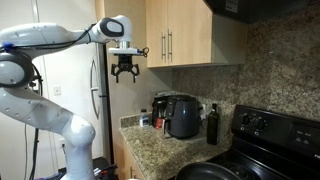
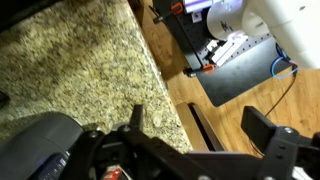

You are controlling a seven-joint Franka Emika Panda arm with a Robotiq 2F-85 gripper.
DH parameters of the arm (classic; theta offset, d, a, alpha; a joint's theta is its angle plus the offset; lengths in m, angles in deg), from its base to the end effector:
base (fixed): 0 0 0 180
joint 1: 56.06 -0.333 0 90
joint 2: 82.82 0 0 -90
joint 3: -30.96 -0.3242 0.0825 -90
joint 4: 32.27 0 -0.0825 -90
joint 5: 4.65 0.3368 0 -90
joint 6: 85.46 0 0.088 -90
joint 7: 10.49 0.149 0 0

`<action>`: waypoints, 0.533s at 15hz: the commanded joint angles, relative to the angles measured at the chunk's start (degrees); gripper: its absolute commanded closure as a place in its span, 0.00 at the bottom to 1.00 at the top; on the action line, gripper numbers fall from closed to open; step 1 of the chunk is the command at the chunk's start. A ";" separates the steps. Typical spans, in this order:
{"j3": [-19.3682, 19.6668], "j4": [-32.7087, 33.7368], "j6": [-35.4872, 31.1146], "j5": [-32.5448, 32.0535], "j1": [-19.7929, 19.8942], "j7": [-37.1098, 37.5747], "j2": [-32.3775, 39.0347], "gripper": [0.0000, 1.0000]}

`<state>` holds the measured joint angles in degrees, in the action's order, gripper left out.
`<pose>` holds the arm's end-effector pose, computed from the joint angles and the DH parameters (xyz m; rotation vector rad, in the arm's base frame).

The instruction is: Move the bottle to the right

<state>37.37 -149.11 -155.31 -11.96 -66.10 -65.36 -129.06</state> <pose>0.2035 -0.0280 0.6542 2.7219 1.5102 -0.0509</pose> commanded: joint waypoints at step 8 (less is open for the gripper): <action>-0.79 -7.70 5.96 0.33 -5.14 -14.69 0.30 0.00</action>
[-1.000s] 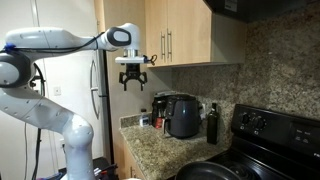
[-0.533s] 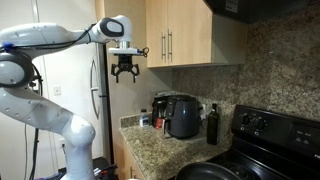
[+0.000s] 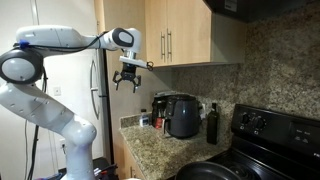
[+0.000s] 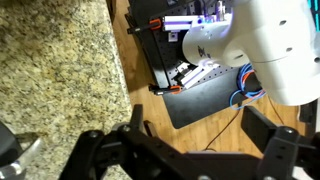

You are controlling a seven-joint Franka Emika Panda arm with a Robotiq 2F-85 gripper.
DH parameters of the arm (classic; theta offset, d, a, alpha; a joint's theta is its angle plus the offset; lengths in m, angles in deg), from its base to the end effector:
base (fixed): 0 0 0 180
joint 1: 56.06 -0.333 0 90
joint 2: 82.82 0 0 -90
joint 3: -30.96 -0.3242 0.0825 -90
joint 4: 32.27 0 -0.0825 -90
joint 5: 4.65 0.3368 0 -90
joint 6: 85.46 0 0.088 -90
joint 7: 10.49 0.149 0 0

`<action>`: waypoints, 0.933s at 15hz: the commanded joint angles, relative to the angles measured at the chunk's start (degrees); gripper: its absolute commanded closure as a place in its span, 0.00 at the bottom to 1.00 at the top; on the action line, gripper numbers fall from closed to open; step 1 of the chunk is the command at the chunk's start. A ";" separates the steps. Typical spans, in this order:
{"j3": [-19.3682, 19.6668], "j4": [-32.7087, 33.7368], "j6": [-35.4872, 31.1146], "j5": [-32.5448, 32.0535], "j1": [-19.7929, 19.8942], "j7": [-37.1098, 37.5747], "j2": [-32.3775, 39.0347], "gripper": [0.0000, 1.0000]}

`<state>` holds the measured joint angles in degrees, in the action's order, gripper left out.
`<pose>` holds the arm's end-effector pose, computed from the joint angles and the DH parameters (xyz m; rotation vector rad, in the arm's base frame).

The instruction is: Move the bottle to the right

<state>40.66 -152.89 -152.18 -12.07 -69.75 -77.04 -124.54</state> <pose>0.2213 -0.0287 0.6071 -2.4564 -1.7684 0.3000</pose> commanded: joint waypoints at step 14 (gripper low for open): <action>-17.58 -12.70 -22.53 19.14 -9.05 0.71 0.53 0.00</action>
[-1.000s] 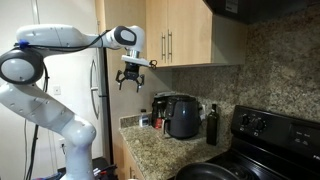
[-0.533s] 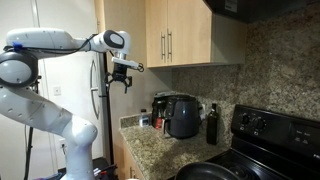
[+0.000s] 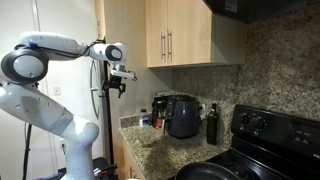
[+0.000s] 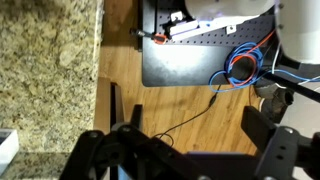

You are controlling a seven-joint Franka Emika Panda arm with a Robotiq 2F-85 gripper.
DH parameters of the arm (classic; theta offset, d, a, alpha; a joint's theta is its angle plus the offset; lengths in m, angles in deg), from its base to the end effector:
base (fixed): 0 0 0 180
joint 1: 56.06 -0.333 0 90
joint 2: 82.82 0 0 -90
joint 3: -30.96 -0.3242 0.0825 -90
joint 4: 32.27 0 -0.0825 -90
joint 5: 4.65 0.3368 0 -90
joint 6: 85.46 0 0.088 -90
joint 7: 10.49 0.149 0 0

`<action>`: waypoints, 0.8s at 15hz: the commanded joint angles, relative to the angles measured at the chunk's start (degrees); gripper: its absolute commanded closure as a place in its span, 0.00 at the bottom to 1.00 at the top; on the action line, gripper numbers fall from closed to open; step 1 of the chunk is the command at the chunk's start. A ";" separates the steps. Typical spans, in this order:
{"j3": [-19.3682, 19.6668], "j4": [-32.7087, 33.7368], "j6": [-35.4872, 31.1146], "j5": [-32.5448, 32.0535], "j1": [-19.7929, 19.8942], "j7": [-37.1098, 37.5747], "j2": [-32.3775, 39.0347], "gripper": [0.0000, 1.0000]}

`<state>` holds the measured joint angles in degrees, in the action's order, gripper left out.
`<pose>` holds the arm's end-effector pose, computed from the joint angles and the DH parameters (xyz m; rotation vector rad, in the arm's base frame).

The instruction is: Move the bottle to the right

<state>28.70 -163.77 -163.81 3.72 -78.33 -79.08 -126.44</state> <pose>0.1997 0.1213 0.5589 -2.0338 -2.1571 0.1625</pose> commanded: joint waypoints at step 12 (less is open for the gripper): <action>-10.31 -3.64 -23.24 5.82 -0.66 25.57 2.08 0.00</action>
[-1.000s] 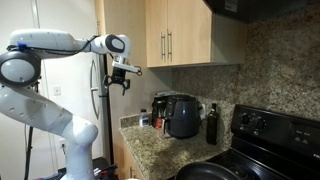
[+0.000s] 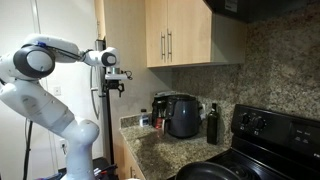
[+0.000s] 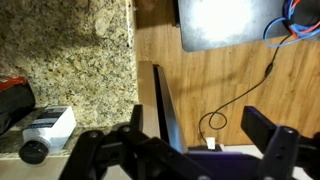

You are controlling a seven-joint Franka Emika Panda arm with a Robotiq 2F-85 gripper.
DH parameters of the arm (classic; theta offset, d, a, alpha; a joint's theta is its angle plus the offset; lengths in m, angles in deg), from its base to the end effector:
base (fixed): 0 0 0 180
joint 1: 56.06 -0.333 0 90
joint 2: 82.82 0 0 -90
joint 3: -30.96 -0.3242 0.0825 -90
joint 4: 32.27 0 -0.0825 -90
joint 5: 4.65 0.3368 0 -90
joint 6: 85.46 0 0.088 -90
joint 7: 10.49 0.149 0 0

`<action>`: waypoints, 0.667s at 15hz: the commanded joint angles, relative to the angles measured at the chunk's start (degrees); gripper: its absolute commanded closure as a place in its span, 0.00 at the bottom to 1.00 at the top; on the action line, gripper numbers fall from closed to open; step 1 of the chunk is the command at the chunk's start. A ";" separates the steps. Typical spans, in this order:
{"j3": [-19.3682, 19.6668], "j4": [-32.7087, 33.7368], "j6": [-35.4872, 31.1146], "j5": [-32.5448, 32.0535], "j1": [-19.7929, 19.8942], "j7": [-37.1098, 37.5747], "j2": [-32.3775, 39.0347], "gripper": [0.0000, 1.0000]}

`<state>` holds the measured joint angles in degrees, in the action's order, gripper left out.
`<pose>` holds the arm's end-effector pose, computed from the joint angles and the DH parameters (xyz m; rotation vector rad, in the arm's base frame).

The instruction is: Move the bottle to the right

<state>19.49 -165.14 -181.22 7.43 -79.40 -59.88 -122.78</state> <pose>0.2177 0.2047 0.5500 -2.3354 -1.9857 -0.0805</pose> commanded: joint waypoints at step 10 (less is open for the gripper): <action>-0.43 -1.74 -8.35 2.78 -1.43 14.93 -0.52 0.00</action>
<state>18.63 -166.95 -189.69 10.43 -80.20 -47.59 -123.64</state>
